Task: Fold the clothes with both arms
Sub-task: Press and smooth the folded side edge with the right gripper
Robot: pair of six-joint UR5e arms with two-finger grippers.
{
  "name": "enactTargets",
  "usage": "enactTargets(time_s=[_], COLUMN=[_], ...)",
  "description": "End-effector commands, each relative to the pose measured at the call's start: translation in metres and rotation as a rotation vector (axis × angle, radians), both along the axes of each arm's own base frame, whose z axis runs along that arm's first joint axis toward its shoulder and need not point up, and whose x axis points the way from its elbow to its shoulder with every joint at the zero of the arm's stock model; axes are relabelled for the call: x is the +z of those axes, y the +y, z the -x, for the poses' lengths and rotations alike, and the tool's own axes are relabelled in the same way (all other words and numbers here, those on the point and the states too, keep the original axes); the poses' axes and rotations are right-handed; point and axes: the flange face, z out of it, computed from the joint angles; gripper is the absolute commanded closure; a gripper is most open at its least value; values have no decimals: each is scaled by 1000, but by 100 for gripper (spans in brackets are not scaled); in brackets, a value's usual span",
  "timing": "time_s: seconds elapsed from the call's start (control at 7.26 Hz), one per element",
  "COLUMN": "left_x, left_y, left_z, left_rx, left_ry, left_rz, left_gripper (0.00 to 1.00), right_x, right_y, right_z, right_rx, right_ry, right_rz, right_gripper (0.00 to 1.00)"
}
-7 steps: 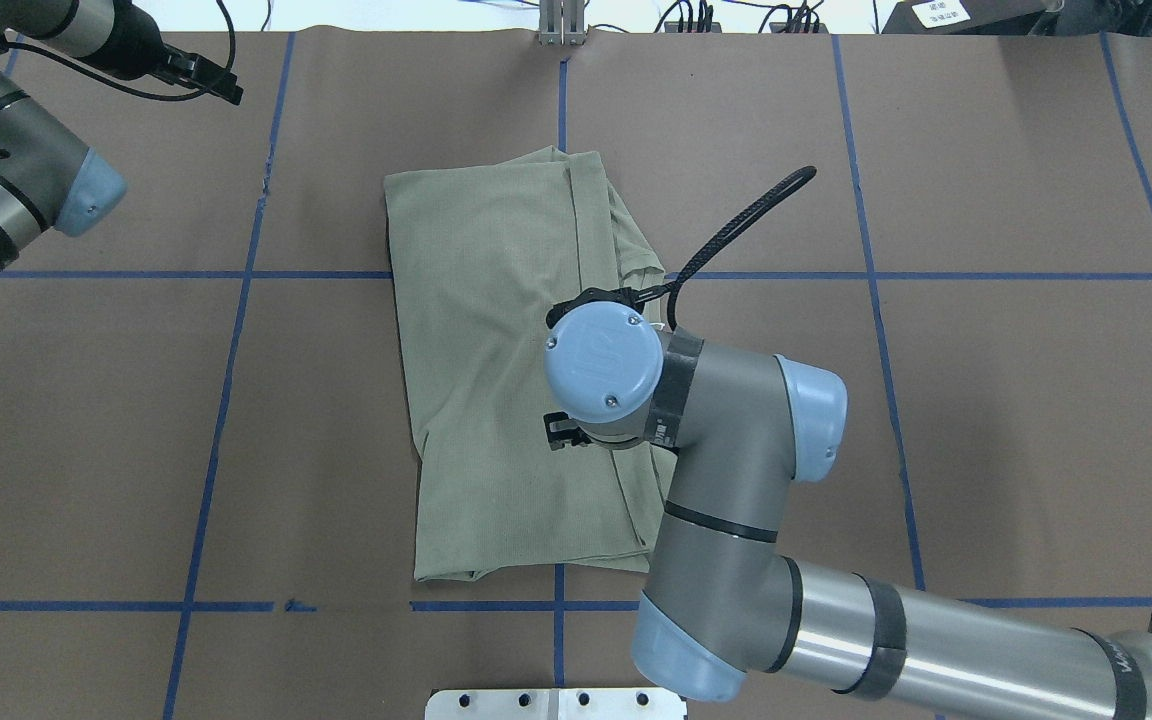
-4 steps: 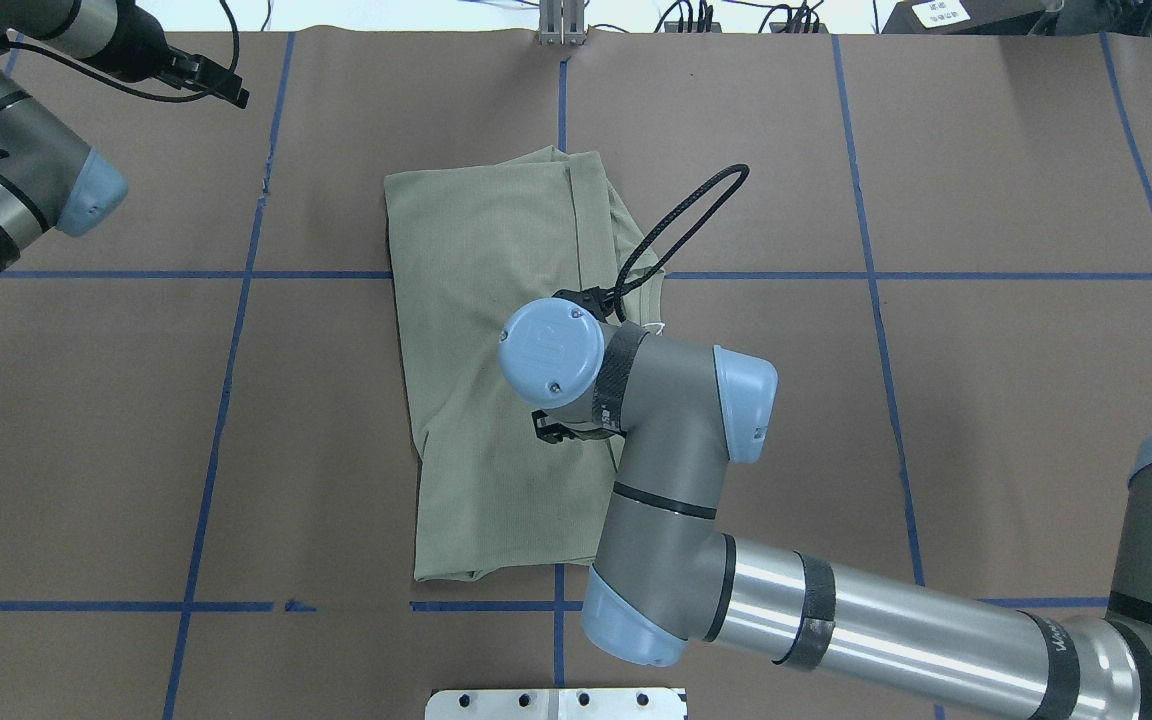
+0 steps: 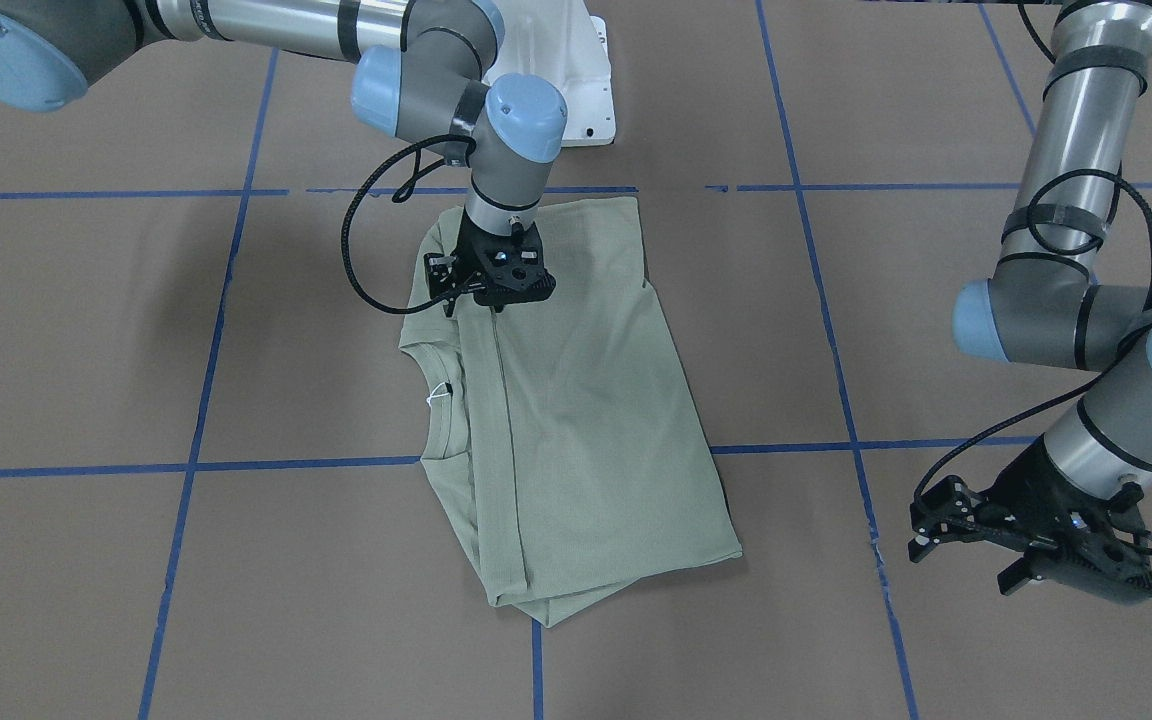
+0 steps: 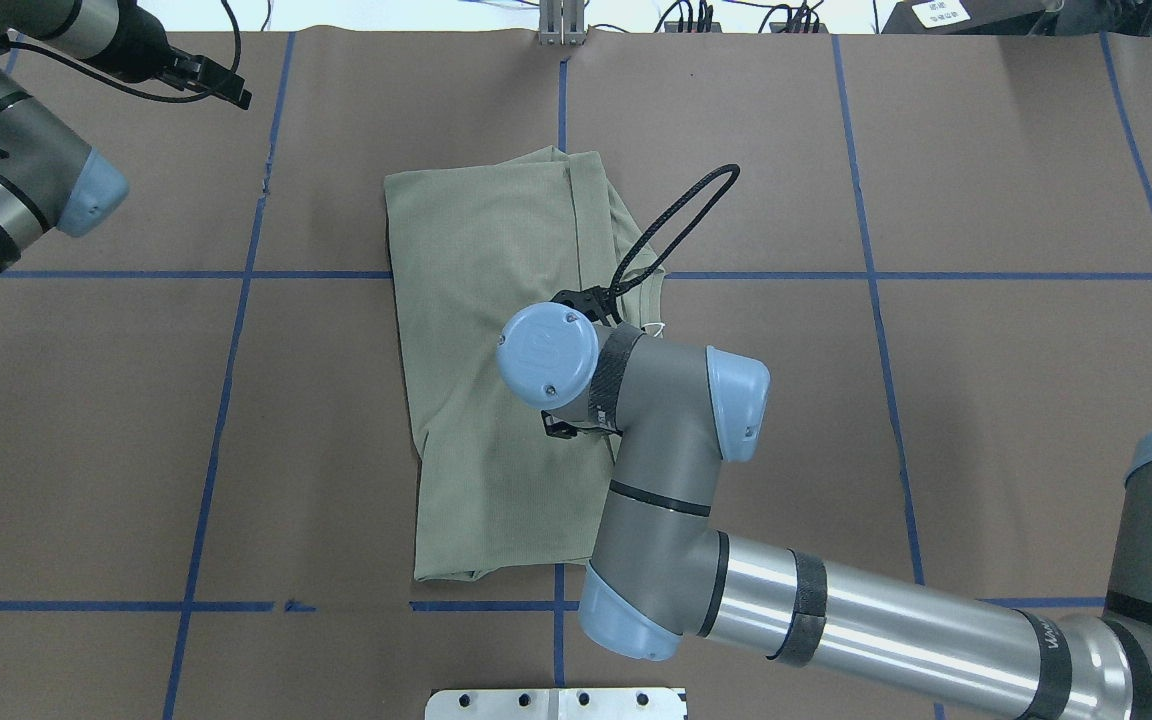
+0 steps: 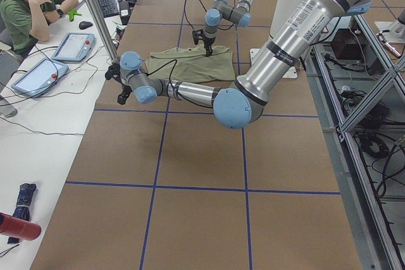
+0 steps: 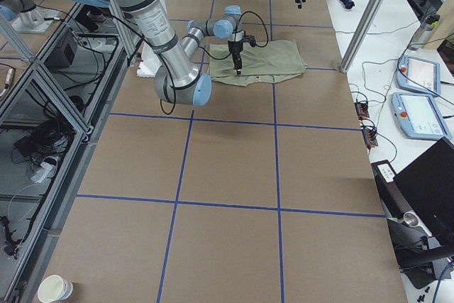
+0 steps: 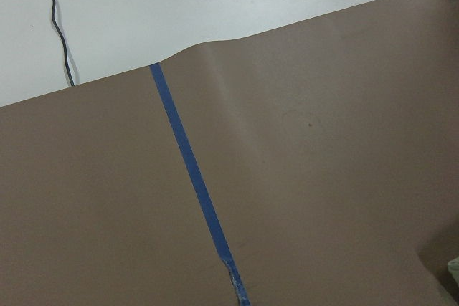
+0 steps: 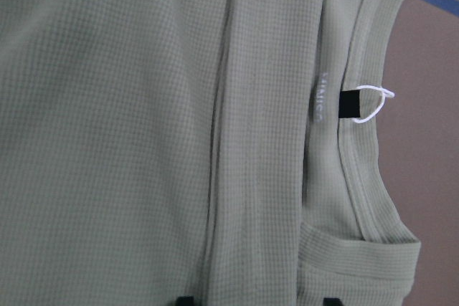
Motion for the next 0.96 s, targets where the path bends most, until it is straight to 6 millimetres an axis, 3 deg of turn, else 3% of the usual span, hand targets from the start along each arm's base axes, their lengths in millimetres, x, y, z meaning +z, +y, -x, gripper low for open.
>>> enactTargets(time_s=[0.0,0.14,0.41,0.69,0.83], left_x=[2,2,2,-2,-4], left_y=[1,1,1,2,2], left_z=[1,0,0,0,0], left_rx=[0,1,2,2,1], left_ry=[-1,-1,-1,2,4], left_rz=[3,2,3,-3,-4], left_gripper=[0,0,0,0,0], right_x=[3,4,1,46,57], right_y=[0,0,-7,5,5], right_z=[-1,-4,-34,-76,-95], right_rx=[-2,-36,-75,-93,-106], right_ry=[32,58,112,153,159], right_rz=[-4,-24,-40,-54,-68], right_gripper=[62,67,67,67,68])
